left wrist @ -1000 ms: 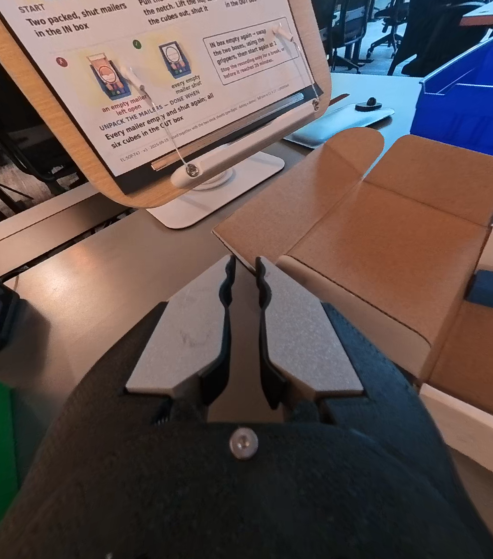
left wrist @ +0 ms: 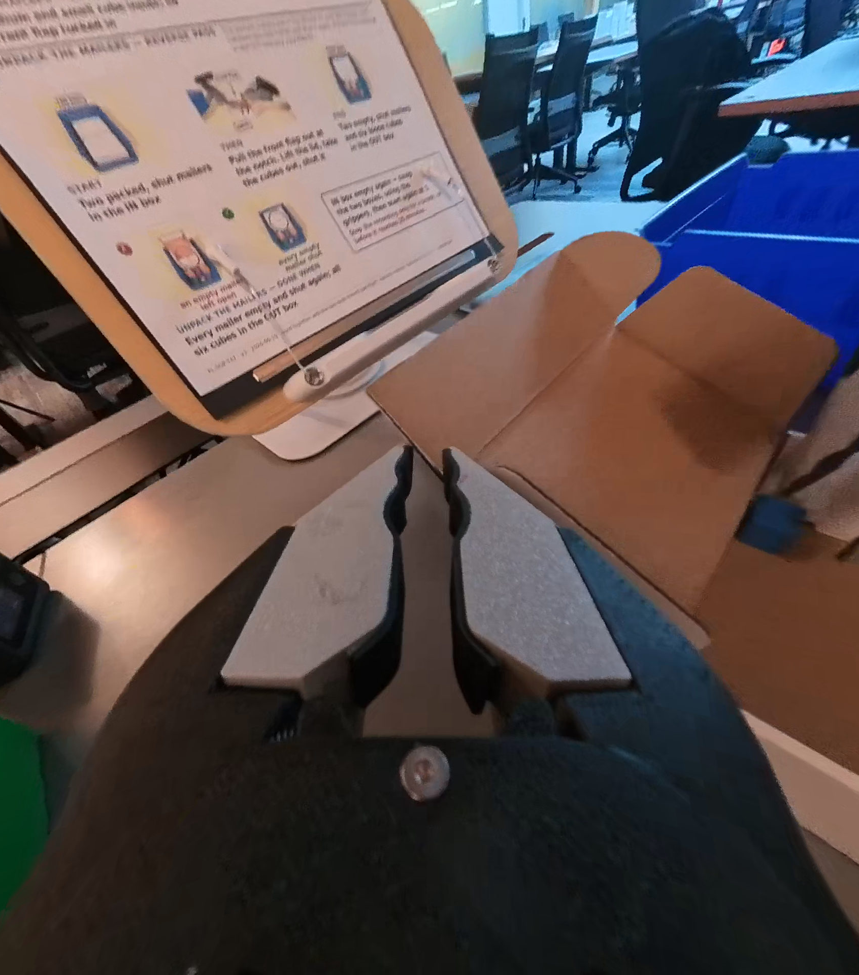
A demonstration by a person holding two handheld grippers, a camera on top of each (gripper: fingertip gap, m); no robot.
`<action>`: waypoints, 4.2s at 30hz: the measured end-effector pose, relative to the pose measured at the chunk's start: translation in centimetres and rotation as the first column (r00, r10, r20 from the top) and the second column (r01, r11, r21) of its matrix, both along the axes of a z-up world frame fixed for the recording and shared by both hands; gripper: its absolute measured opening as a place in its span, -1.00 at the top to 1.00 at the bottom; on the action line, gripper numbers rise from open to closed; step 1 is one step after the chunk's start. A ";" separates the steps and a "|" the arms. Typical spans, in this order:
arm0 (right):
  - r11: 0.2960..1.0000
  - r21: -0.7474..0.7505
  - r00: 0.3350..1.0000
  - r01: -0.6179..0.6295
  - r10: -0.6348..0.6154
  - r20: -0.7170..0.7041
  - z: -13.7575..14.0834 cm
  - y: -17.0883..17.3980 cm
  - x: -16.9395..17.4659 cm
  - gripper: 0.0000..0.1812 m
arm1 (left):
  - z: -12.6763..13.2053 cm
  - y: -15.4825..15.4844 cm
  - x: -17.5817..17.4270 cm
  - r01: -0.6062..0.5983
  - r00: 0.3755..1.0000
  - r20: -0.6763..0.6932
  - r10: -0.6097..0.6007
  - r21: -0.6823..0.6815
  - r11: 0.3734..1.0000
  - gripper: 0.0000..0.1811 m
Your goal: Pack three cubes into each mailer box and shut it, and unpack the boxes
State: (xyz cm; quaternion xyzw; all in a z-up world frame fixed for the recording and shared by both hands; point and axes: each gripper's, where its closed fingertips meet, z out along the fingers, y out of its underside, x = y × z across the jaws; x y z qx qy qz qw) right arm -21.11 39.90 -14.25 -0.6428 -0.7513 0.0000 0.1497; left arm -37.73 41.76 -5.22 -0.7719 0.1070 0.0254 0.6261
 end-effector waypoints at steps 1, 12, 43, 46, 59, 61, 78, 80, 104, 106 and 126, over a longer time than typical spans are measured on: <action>1.000 0.010 1.000 0.018 -0.018 0.003 -0.2 0.3 0.1 0.63 | 0.4 -0.2 0.2 0.008 1.000 -0.006 -0.008 0.011 1.000 0.90; 0.987 0.129 0.995 0.096 -0.095 -0.019 -1.9 2.0 0.8 0.62 | 1.0 -0.6 1.1 0.033 0.998 -0.052 -0.032 0.011 0.999 0.92; 0.985 -0.105 0.990 -0.139 0.136 -0.035 -2.3 -4.4 -1.8 0.78 | 1.2 -0.8 0.6 0.034 0.999 -0.030 -0.034 0.022 0.999 0.94; 0.986 -0.082 0.986 -0.148 0.140 -0.092 -0.2 -3.9 -1.1 0.78 | 1.2 -0.8 0.6 0.035 0.999 -0.027 -0.034 0.021 0.999 0.94; 0.921 0.009 0.915 0.389 -0.386 -0.115 6.7 10.2 20.1 0.78 | 1.3 -0.7 0.8 0.027 0.998 -0.053 -0.025 0.036 0.999 0.94; 0.903 -0.013 0.900 0.430 -0.430 -0.063 4.7 10.9 22.2 0.78 | 1.3 -0.6 0.8 0.022 0.998 -0.056 -0.020 0.037 0.999 0.94; 0.884 -0.111 0.872 0.455 -0.467 -0.148 4.6 10.8 21.0 0.68 | 1.2 -0.7 0.6 0.032 0.999 -0.009 -0.031 0.042 0.999 0.93; 0.912 -0.142 0.870 0.384 -0.410 -0.274 6.4 9.7 17.5 0.65 | 1.4 -0.8 0.5 0.035 0.999 0.019 -0.036 0.049 0.998 0.89; 0.941 -0.328 0.339 -0.081 -0.283 -0.897 10.9 7.9 -6.3 0.32 | -1.0 -2.3 0.8 0.325 0.797 0.544 -0.262 -0.022 0.945 0.44; 0.921 -0.358 0.342 -0.157 -0.289 -0.894 11.4 7.0 -6.2 0.35 | -0.9 -2.5 1.6 0.370 0.767 0.564 -0.305 -0.001 0.929 0.42; 0.753 -0.591 0.394 -0.291 -0.469 -0.791 10.3 5.5 -5.7 0.40 | 0.1 -6.5 3.4 0.436 0.704 0.571 -0.423 0.122 0.892 0.37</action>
